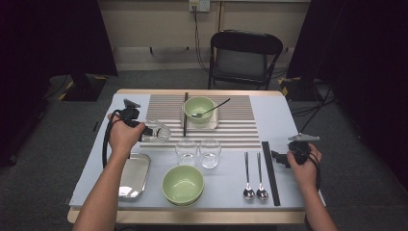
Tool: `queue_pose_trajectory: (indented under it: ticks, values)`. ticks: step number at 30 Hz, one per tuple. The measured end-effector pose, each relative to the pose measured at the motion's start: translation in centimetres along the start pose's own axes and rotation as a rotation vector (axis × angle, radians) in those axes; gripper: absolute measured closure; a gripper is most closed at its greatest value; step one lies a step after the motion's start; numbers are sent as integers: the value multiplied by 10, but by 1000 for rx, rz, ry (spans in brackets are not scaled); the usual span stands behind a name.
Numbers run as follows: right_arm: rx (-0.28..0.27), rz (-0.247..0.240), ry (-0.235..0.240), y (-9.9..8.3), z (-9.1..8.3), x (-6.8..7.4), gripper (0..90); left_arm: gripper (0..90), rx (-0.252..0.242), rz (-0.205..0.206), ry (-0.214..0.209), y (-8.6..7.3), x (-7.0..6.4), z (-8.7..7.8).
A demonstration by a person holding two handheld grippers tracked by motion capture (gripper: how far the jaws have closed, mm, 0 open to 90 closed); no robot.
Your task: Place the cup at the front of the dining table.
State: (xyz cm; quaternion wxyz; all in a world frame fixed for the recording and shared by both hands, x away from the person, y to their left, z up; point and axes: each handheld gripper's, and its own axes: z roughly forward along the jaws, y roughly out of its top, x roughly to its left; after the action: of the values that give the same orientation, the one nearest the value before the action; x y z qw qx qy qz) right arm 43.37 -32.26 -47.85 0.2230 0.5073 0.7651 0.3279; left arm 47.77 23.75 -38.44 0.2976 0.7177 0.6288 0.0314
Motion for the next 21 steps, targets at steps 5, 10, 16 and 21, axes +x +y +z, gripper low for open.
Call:
queue_pose_trajectory:
  ticks: [5, 10, 16, 21]
  values:
    - [0, 1, 1, 0, 0, 0, 163, 856, 0, 3, -4, 3, -2, 0]
    - [0, -1, 0, 0, 0, 0, 164, 856, 2, 8, -3, 4, -3, 1]
    - [0, 0, 2, 0, 0, 0, 163, 856, 2, 1, -1, 6, -4, -1]
    - [0, -1, -1, 0, 0, 0, 164, 856, 5, -3, -9, 7, -3, -1]
